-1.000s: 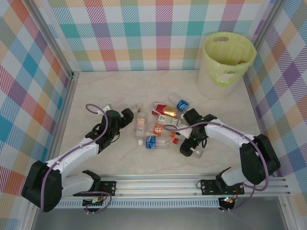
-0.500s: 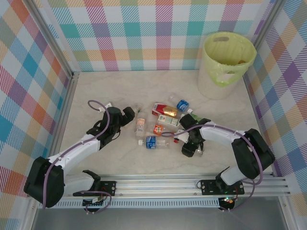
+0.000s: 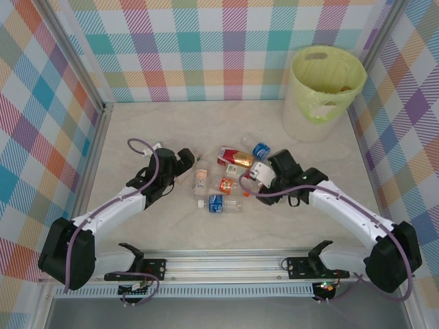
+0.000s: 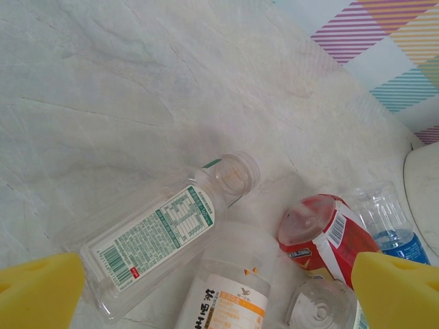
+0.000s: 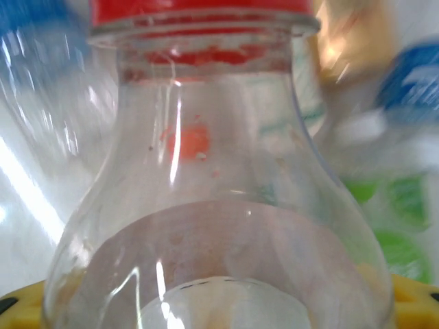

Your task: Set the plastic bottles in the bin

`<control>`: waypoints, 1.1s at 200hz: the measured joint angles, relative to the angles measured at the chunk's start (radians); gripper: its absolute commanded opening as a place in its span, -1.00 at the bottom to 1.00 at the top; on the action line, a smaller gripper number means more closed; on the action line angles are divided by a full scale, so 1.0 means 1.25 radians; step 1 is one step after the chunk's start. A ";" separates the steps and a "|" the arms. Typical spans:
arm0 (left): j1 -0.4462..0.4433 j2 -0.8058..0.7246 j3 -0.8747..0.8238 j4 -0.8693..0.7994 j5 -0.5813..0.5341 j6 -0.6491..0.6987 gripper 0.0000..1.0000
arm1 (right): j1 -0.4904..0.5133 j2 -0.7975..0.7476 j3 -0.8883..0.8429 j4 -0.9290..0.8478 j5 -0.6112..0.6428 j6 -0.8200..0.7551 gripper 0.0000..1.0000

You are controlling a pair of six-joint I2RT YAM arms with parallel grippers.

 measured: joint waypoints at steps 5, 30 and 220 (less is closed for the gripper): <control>0.000 0.000 0.000 0.000 0.002 -0.002 1.00 | -0.002 -0.001 0.014 0.016 -0.009 0.005 0.08; 0.000 0.000 -0.002 0.002 0.014 -0.016 1.00 | -0.017 0.020 0.086 0.101 -0.045 0.040 0.07; 0.000 -0.002 -0.049 0.060 0.113 -0.073 1.00 | -0.372 0.532 0.782 0.523 -0.023 0.280 0.10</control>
